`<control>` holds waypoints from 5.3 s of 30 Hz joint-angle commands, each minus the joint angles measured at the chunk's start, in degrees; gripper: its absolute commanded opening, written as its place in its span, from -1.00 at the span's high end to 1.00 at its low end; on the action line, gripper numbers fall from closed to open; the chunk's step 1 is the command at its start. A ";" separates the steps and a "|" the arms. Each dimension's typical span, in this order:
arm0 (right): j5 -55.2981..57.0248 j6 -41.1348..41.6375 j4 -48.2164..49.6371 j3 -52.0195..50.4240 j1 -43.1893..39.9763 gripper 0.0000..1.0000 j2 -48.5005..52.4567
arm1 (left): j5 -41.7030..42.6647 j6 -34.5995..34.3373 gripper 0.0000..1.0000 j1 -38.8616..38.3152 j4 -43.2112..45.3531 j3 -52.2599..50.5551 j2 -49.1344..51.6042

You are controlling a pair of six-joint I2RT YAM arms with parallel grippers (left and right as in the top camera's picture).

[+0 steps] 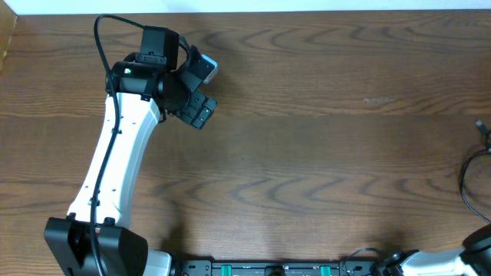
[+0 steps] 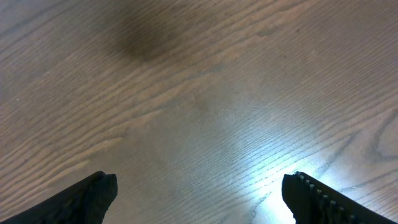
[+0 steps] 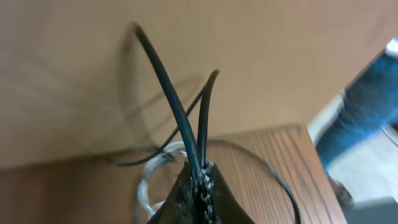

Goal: Untangle cables

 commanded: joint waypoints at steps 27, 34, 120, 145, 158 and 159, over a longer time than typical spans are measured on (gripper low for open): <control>-39.69 -6.34 5.79 0.66 0.94 -0.99 4.55 | 0.92 -0.31 -0.80 0.28 -0.55 -0.20 -0.31; -39.69 -14.53 10.23 0.70 7.63 -0.99 -1.38 | 0.92 -0.31 -0.80 0.28 0.11 -0.20 -0.31; 31.89 -6.80 -16.72 -36.89 111.01 -0.99 -74.34 | -24.61 -26.10 -0.96 0.24 1.11 -40.74 -84.70; 31.89 -6.80 -16.72 -36.89 110.86 -0.99 -74.34 | -24.83 -26.05 -0.96 0.24 -7.43 -40.74 -84.70; 12.90 -6.80 29.22 -50.36 79.06 -0.99 -79.08 | -24.83 -26.05 -0.96 0.24 -7.43 -40.74 -84.70; 8.37 -6.80 33.77 -52.61 76.76 -0.99 -80.00 | -24.83 -26.05 -0.96 0.24 -7.45 -40.74 -84.70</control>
